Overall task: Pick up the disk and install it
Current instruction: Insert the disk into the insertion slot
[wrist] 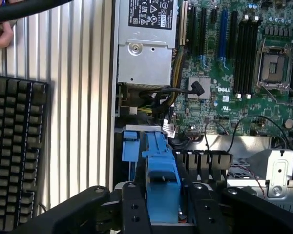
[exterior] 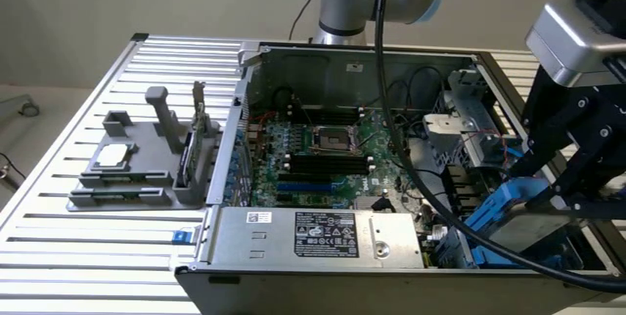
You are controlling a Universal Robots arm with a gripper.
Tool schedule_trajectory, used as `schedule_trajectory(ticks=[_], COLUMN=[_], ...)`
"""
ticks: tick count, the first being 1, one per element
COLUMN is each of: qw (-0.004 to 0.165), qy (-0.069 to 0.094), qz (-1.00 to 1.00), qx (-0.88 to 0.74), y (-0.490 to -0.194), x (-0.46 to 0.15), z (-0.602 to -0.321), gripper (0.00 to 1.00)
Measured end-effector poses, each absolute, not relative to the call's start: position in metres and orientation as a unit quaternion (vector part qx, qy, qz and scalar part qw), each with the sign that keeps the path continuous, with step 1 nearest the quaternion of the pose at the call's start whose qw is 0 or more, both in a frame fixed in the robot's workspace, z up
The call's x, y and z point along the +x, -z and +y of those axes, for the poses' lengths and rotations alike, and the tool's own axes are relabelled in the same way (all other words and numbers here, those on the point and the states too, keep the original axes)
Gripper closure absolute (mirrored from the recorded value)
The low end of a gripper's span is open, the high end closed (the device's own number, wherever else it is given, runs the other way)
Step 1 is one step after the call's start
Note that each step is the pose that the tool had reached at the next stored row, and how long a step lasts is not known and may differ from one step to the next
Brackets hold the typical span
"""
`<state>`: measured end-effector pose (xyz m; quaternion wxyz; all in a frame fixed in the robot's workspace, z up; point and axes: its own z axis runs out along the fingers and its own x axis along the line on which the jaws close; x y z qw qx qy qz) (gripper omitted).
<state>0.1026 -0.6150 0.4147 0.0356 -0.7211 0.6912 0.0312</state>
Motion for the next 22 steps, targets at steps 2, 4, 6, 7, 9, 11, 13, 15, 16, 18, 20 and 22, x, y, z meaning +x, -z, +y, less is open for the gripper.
schedule_trajectory(ticks=[2,4,6,7,9,11,13,15,16,18,20,22], qw=[0.036,0.036,0.036,0.036,0.036,0.036,0.036,0.036,0.036,0.036,0.036,0.036], qy=[-0.032,-0.032,-0.032,-0.032,-0.032,-0.032,-0.032,-0.032,-0.032,-0.032,-0.032,-0.032], qz=[0.69,0.689,0.688,0.688,0.687,0.687,0.686,0.686,0.685,0.684,0.682,0.681], qx=[-0.722,-0.723,-0.724,-0.724,-0.725,-0.725,-0.726,-0.726,-0.727,-0.728,-0.729,-0.731], y=[-0.413,-0.413,-0.412,-0.411,-0.41,-0.408,-0.405,-0.401,-0.399,-0.396,-0.392,-0.388], x=[0.103,0.103,0.103,0.103,0.103,0.103,0.103,0.103,0.103,0.103,0.104,0.105], z=[-0.615,-0.615,-0.615,-0.615,-0.615,-0.615,-0.615,-0.615,-0.615,-0.615,-0.615,-0.615], gripper=[0.54,0.47,0.47,0.47,0.47,0.49,0.56,0.62,0.68,0.74,0.8,0.8])
